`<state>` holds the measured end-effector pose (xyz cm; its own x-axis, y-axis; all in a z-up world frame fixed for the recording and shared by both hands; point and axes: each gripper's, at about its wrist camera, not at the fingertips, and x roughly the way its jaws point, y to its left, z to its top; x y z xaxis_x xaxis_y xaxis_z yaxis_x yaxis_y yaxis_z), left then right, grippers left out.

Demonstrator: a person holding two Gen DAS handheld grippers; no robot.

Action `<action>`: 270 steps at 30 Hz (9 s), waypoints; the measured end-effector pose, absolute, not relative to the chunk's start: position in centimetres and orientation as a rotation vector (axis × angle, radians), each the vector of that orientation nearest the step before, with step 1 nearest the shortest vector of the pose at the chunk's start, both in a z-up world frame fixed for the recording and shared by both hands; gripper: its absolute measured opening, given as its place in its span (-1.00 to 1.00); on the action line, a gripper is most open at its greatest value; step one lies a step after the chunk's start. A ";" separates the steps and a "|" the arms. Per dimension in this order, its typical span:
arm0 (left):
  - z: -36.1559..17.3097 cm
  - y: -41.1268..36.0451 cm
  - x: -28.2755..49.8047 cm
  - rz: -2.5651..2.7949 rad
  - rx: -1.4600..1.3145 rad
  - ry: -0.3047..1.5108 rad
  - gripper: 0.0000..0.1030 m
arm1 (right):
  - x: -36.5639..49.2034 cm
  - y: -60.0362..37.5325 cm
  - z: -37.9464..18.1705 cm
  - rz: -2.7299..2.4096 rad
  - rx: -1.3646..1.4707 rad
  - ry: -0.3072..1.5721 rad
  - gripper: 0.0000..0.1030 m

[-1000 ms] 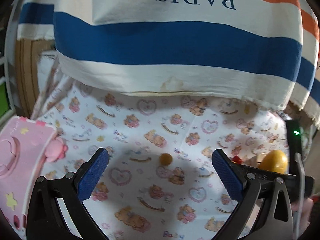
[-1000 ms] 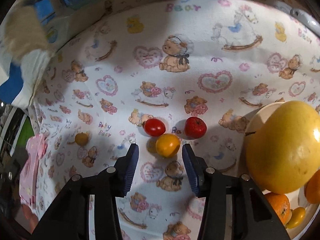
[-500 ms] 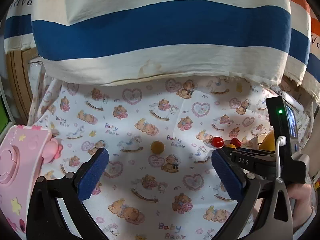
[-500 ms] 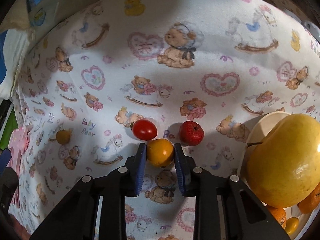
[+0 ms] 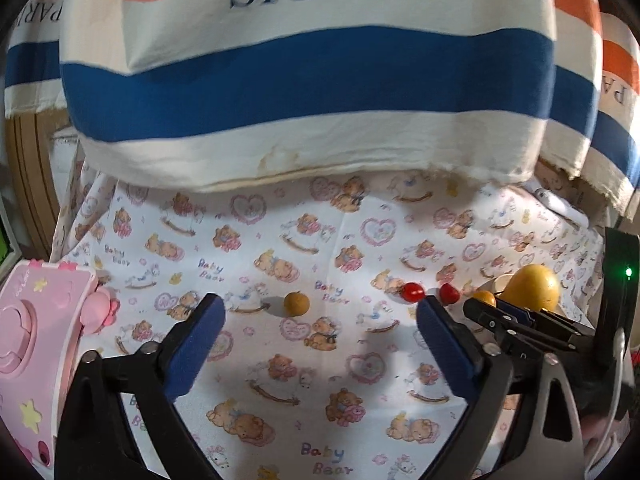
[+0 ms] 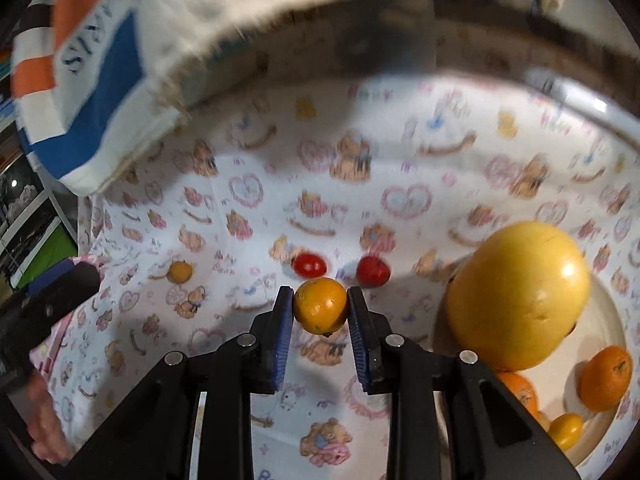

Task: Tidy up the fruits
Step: 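Lower the left tool onto the small brown fruit and close it while the right tool holds the tomato, then lift the brown fruit with the left tool while the right tool holds the yellow tomato, then carry the brown fruit and yellow tomato over the cream plate with both tools, then lower both fruits onto the cream plate and open both tools, then withdraw both open tools up from the plate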

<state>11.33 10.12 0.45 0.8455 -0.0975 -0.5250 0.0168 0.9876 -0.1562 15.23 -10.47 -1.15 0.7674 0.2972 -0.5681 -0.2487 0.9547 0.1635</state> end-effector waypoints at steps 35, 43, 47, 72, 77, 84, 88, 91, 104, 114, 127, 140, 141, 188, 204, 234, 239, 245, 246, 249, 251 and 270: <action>-3.3 8.6 19.6 0.027 -0.066 0.891 -0.20 | 11.5 -9.6 0.8 0.163 0.036 0.315 -0.46; -3.9 8.2 21.1 0.060 0.046 0.855 -0.24 | 12.4 -10.0 0.5 0.152 0.053 0.355 -0.46; -5.3 7.8 21.6 0.048 0.056 0.916 -0.24 | 12.7 -10.2 0.5 0.146 0.064 0.368 -0.46; -0.4 8.0 10.3 -0.077 0.007 0.386 -0.56 | 12.9 -11.5 0.3 0.128 0.083 0.359 -0.46; -0.2 7.8 9.4 -0.075 0.025 0.316 -0.56 | 12.8 -11.3 0.3 0.133 0.073 0.350 -0.46; -0.3 8.1 9.5 -0.084 0.000 0.309 -0.56 | 12.5 -11.0 0.4 0.131 0.058 0.337 -0.46; -0.2 7.9 9.1 -0.080 0.012 0.291 -0.56 | 12.1 -10.5 0.5 0.166 0.039 0.325 -0.46; -0.2 7.5 8.9 -0.078 0.039 0.288 -0.56 | 11.8 -10.1 0.6 0.177 0.019 0.309 -0.46; 1.2 7.7 7.7 -0.022 0.070 0.255 -0.56 | 11.8 -11.9 2.0 0.186 0.101 0.298 -0.46; 6.9 7.0 4.5 -0.033 0.051 0.195 -0.56 | 9.5 -16.5 9.3 0.285 0.128 0.235 -0.46; 10.8 -3.1 3.4 -0.294 0.095 0.209 -0.56 | 2.4 -25.3 12.1 0.124 0.092 0.169 -0.46; 6.0 -13.2 7.4 -0.494 0.114 0.402 -0.56 | 4.0 -30.3 6.1 0.076 0.148 0.262 -0.46; 5.1 -13.9 8.0 -0.535 0.125 0.452 -0.56 | 4.4 -30.5 5.8 0.079 0.158 0.277 -0.46; -1.9 -15.3 10.4 -0.541 0.212 0.599 -0.55 | 8.8 -29.1 0.0 0.094 0.132 0.575 -0.46; -1.8 -14.4 10.7 -0.513 0.181 0.597 -0.16 | 10.2 -29.6 -1.6 0.072 0.136 0.666 -0.46; -0.5 -12.8 10.3 -0.466 0.127 0.498 0.46 | 9.8 -31.9 -1.0 0.178 0.227 0.553 0.15; -0.6 -12.9 10.2 -0.467 0.133 0.498 0.46 | 10.0 -33.1 -1.2 0.222 0.322 0.571 0.16; -0.1 -12.6 10.1 -0.460 0.137 0.484 0.46 | 9.6 -31.8 -0.8 0.206 0.242 0.563 0.16; 0.2 -12.3 10.0 -0.454 0.138 0.473 0.46 | 9.5 -31.6 -0.8 0.206 0.235 0.563 0.16; 1.0 -11.3 9.8 -0.444 0.136 0.455 0.46 | 9.2 -31.1 -0.4 0.229 0.225 0.556 0.16; 1.4 -10.2 9.4 -0.431 0.172 0.452 0.46 | 8.9 -30.6 -0.1 0.238 0.207 0.546 0.16; 5.5 1.7 9.6 -0.171 0.125 0.322 0.98 | 8.0 -25.3 4.5 0.155 0.042 0.461 0.24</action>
<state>9.62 1.70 5.53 0.9342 -0.1472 -0.3250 0.1869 0.9779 0.0942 8.01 -25.34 4.53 0.8838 0.1588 -0.4401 -0.1399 0.9873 0.0751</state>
